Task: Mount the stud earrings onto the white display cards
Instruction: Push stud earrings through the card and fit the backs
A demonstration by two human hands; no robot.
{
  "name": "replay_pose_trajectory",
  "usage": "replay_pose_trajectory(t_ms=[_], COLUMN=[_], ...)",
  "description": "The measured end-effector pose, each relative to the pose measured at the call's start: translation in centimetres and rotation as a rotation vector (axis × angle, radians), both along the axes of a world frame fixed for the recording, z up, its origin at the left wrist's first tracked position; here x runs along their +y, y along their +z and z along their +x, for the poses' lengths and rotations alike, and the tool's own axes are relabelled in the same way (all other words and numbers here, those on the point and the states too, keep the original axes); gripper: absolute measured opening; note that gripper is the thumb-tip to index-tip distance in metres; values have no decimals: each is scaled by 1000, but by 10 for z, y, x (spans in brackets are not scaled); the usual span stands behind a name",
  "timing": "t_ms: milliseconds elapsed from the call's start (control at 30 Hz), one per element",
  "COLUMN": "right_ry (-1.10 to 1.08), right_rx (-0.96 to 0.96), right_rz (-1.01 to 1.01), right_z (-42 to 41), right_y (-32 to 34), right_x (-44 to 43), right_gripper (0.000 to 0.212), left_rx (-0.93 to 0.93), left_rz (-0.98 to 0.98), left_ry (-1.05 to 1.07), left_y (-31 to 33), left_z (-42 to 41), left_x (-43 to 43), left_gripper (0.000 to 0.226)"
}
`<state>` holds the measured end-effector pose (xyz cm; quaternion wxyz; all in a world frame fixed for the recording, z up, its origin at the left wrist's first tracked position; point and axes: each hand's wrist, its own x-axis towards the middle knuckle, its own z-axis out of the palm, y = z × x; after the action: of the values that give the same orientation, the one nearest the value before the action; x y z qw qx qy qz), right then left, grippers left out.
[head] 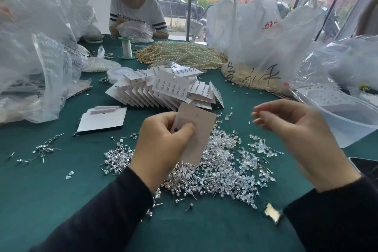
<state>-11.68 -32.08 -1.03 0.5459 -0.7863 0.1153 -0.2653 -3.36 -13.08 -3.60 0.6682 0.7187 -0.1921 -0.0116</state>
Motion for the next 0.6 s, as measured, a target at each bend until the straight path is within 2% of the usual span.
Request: replay_pose_trajectory(t_ms=[67, 200, 400, 600], right_ry=[-182, -119, -84, -69], right_rx=[71, 332, 383, 449], right_rz=[-303, -636, -743, -702], right_z=[2, 12, 23, 26], right_y=[-5, -26, -42, -46], right_x=[-14, -20, -10, -10], right_gripper=[17, 11, 9, 10], left_rx=[135, 243, 268, 276], left_rz=[-79, -116, -117, -102], left_ry=[-35, -67, -50, -59], left_y=[0, -2, -2, -3], left_z=[2, 5, 4, 3], left_x=[1, 2, 0, -1], left_gripper=[26, 15, 20, 16])
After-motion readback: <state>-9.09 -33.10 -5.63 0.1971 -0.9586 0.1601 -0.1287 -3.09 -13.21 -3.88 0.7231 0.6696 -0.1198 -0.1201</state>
